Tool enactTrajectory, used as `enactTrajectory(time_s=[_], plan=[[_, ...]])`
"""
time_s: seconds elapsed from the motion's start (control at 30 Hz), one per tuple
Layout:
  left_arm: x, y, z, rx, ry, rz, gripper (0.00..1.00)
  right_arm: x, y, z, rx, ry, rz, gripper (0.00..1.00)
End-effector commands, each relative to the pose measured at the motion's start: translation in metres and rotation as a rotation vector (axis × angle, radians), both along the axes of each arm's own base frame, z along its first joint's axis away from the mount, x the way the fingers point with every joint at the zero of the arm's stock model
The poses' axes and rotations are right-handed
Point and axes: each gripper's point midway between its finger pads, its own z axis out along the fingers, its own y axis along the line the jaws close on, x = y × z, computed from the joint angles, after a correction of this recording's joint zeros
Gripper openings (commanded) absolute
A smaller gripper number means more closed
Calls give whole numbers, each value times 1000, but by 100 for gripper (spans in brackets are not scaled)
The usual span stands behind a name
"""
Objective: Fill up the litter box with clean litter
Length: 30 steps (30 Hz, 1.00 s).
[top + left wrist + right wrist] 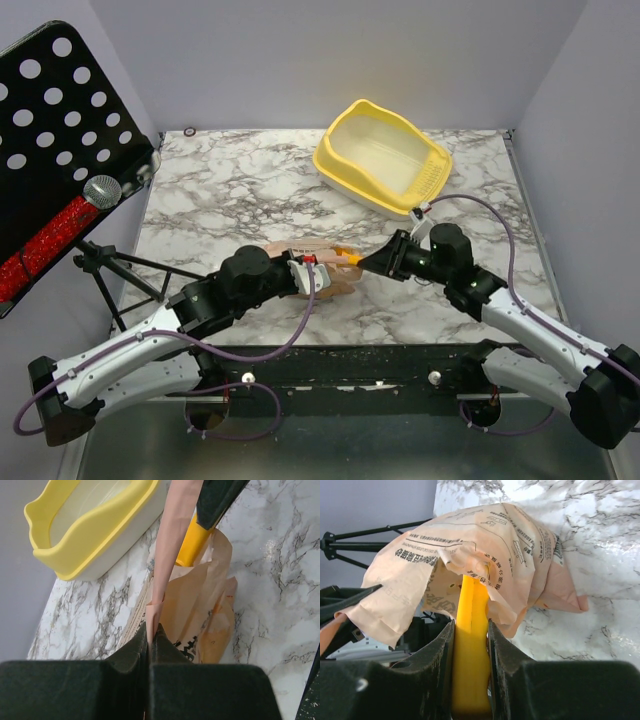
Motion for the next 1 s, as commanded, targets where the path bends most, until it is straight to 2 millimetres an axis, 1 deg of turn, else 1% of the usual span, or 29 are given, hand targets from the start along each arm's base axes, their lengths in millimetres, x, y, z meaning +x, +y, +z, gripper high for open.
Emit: enactTrajectory(time_s=[0.0, 0.13, 0.2, 0.27, 0.43, 0.5, 0.6, 0.7, 0.83, 0.9, 0.97], plan=[[-2, 1, 2, -38, -4, 21, 0, 26, -33, -8, -114, 7, -188, 0], [-7, -2, -8, -42, 18, 1, 0, 30, -37, -4, -133, 16, -216, 0], [-9, -2, -9, -44, 21, -9, 0, 32, -40, -3, -148, 17, -235, 0], [-10, -2, -8, -49, 21, -10, 0, 35, -41, 1, -152, 10, -244, 0], [-12, -1, -5, -63, 10, -7, 0, 41, -48, 3, -201, 1, -273, 0], [-12, -2, -4, -75, 5, -10, 0, 42, -47, 6, -206, -4, -268, 0], [-9, 1, 0, -91, -7, 14, 0, 41, -44, 4, -220, -3, -238, 0], [-6, 2, 8, -129, -24, 40, 0, 35, -39, 2, -219, 12, -191, 0], [-1, 8, 19, -174, -66, 79, 0, 22, -23, -3, -185, 65, -77, 0], [5, 14, 27, -208, -96, 125, 6, 18, -14, -8, -153, 91, -34, 0], [10, 19, 27, -213, -112, 162, 7, 16, -6, -13, -110, 106, -3, 0]])
